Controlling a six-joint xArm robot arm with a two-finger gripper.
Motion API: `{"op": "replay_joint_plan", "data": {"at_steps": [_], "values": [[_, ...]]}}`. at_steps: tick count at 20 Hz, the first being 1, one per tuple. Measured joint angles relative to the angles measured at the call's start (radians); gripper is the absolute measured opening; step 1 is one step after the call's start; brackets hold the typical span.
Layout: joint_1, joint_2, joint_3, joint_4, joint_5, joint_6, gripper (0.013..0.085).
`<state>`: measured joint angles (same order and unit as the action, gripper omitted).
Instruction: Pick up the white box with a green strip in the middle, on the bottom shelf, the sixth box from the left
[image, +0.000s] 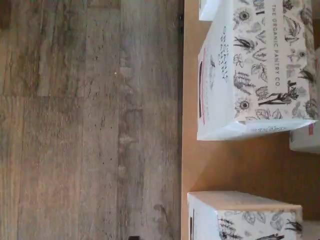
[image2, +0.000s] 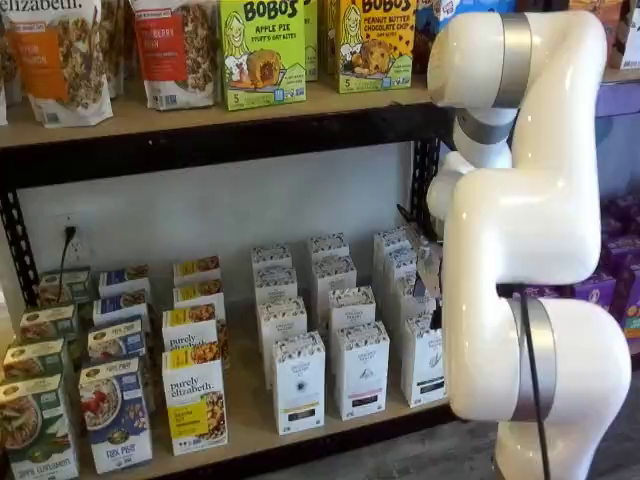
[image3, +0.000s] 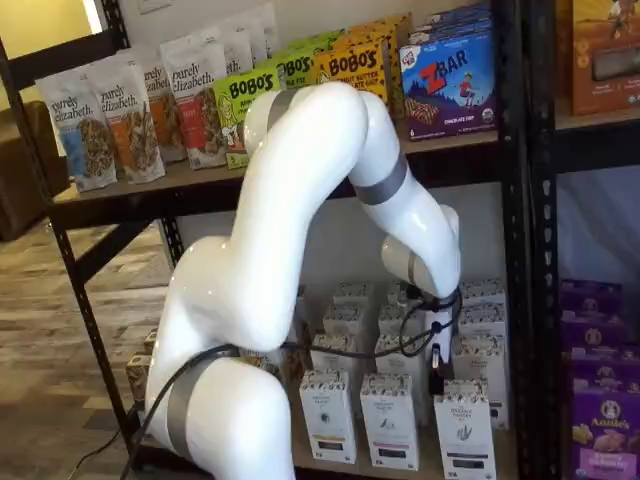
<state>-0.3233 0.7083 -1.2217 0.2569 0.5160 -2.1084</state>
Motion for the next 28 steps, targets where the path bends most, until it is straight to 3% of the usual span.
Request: {"op": "replay_joint_plan", "data": {"at_steps": [10, 14, 20, 28], "values": [[0.055, 0.003, 0.008, -0.078, -0.019, 0.120, 0.0850], [0.053, 0.035, -0.022, -0.123, -0.013, 0.157, 0.0850], [0.034, 0.107, -0.105, -0.146, -0.004, 0.159, 0.0850], [0.036, 0.195, -0.183, -0.235, -0.022, 0.237, 0.0850]]}}
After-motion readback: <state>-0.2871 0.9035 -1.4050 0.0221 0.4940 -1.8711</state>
